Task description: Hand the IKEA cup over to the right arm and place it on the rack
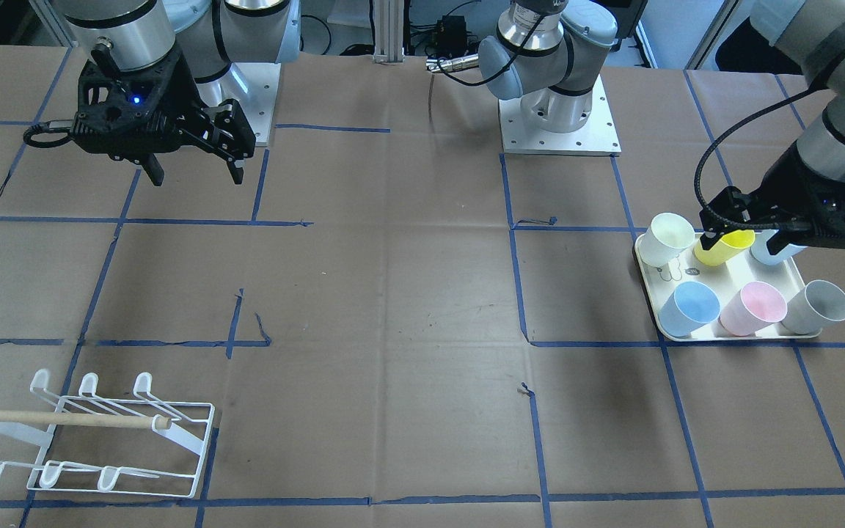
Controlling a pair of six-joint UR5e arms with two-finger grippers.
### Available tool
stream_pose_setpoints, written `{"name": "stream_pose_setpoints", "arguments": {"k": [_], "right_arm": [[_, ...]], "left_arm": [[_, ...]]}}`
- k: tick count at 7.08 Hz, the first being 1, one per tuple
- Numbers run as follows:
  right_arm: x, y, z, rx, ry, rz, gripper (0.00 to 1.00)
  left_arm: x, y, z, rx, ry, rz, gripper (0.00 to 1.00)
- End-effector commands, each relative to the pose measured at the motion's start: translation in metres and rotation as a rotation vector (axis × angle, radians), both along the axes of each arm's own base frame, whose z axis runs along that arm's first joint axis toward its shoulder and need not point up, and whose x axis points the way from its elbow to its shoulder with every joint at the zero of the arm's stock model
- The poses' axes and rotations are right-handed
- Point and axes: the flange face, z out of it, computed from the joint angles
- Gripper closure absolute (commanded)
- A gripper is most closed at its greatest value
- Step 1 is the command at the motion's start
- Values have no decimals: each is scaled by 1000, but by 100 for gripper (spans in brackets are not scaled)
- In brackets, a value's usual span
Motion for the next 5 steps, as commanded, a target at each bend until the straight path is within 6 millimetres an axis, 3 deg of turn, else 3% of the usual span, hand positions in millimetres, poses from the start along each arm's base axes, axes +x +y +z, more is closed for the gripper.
{"name": "stream_pose_setpoints", "arguments": {"k": [1,4,5], "right_arm": [[0,0,0,2,0,0,0],[0,0,0,0,0,0,0],[0,0,0,0,0,0,0]], "left_arm": [[0,2,-60,-6,1,10,0],[-2,4,-127,1,7,63,0],[-2,3,-133,6,10,63,0]]}}
